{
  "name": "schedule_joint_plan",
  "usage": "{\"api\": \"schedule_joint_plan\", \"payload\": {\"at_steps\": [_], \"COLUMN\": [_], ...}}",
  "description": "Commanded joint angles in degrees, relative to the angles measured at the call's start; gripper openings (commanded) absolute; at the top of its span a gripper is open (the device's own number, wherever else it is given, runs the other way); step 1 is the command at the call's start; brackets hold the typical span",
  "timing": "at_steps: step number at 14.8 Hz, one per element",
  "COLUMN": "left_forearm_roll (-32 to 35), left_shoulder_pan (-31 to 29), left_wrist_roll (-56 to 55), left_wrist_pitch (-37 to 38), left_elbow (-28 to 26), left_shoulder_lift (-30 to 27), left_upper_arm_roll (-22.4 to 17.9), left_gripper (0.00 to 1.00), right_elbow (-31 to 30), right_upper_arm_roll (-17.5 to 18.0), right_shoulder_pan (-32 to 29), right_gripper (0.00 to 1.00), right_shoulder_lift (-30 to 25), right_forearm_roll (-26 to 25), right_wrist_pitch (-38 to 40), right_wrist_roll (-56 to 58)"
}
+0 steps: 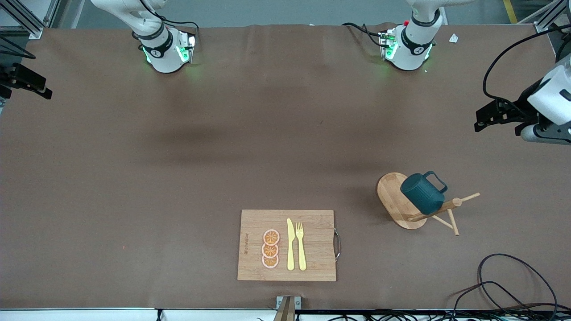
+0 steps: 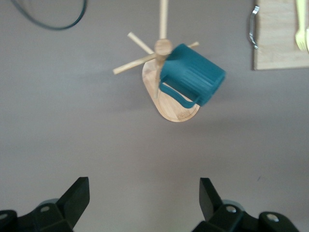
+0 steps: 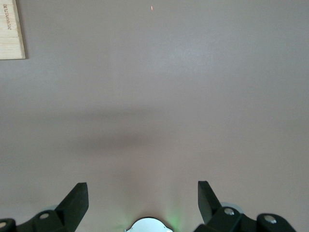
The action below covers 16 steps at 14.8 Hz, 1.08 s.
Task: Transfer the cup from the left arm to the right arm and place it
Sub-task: 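Move the left gripper toward the teal mug on the wooden stand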
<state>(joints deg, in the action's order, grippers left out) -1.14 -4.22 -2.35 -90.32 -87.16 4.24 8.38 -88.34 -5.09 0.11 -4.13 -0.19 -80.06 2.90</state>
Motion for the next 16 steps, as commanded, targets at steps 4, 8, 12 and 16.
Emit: {"api": "schedule_joint_plan", "payload": {"at_steps": [4, 8, 12, 16], "left_forearm_roll": [-1.49, -6.39, -9.32, -11.34], "left_shoulder_pan": [-2.11, -1.06, -0.97, 0.26], "left_wrist_roll": [-19.94, -35.49, -44.29, -51.24], "left_wrist_pitch": [0.94, 0.15, -2.48, -9.42], "left_elbow": [1.03, 1.11, 5.51, 5.33], "left_shoulder_lift": [3.13, 6.64, 14.03, 16.76], "left_upper_arm_roll": [-0.12, 0.14, 0.32, 0.67], "left_gripper": [1.0, 1.0, 1.0, 1.0], "right_elbow": [-1.31, 0.19, 0.45, 0.45], "right_upper_arm_roll": [0.26, 0.17, 0.17, 0.17], "right_shoulder_pan": [-0.2, -0.38, -0.29, -0.29], "right_gripper": [1.0, 1.0, 1.0, 1.0], "right_shoulder_lift": [-1.58, -1.05, -0.97, -0.7], "right_forearm_roll": [-0.42, -0.25, -0.25, -0.25], "right_wrist_pitch": [-0.45, -0.19, -0.1, -0.45], "right_wrist_roll": [-0.09, -0.44, -0.27, -0.09]}}
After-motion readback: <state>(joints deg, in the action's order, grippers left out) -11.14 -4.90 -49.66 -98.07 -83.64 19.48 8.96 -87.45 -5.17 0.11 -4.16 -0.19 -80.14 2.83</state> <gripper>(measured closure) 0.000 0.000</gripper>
